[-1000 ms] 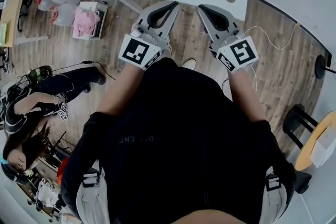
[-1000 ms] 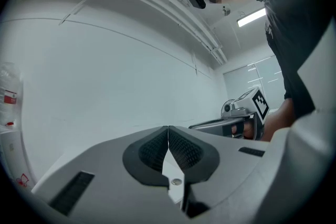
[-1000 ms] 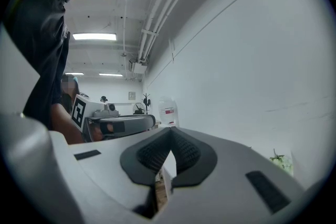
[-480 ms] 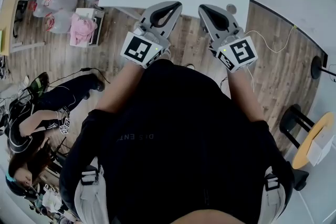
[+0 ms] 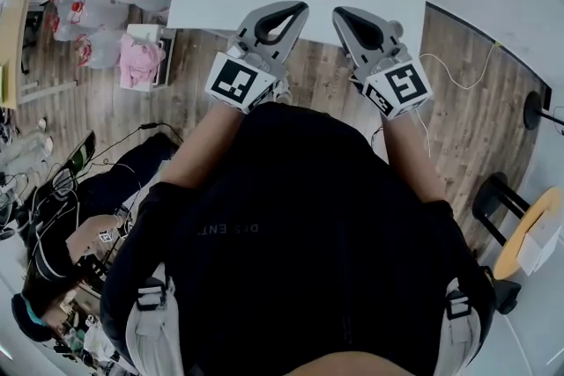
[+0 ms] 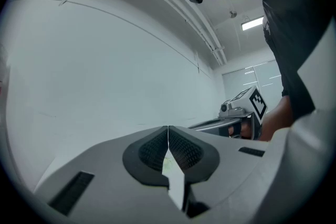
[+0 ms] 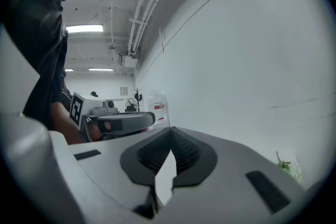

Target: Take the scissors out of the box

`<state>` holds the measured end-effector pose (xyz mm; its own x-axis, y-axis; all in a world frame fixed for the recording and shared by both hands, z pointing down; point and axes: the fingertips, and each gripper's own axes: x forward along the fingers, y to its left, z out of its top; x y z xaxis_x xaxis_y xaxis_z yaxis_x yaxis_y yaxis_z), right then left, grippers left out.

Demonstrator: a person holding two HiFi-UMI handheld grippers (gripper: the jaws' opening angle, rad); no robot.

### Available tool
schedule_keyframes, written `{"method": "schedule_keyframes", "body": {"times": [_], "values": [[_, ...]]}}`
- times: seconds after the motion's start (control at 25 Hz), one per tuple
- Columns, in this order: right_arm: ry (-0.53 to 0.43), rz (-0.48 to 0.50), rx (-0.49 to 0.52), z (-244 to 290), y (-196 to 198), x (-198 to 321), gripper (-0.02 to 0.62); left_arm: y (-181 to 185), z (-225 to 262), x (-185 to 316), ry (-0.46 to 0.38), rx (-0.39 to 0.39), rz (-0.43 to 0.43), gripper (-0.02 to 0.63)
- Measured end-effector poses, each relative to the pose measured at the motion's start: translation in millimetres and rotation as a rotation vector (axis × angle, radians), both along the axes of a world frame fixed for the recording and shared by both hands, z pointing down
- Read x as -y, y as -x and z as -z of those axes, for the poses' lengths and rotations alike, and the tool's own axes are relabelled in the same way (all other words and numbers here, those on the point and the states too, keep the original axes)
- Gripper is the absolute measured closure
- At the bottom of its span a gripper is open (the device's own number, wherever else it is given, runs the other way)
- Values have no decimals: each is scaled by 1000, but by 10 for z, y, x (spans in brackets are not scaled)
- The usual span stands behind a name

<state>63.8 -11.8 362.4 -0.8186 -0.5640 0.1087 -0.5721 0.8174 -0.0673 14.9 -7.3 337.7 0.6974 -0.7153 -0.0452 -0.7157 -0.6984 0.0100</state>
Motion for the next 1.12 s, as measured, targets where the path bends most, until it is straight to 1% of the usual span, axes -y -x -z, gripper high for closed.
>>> {"method": "schedule_keyframes", "body": {"times": [0.28, 0.48, 0.6, 0.92, 1.12], "values": [[15, -13, -15, -18, 256, 267, 597, 226, -34, 301, 16, 3, -26, 586], [43, -39, -22, -102, 493, 519, 597, 406, -106, 547, 22, -8, -71, 586], [43, -54, -33, -113, 616, 628, 597, 485, -159, 646, 33, -9, -94, 586], [56, -102, -37, -132, 628, 726, 597, 562, -112, 756, 30, -34, -125, 586], [71, -116, -39, -216, 536, 948, 597, 561, -218, 922, 46, -49, -128, 586]]}}
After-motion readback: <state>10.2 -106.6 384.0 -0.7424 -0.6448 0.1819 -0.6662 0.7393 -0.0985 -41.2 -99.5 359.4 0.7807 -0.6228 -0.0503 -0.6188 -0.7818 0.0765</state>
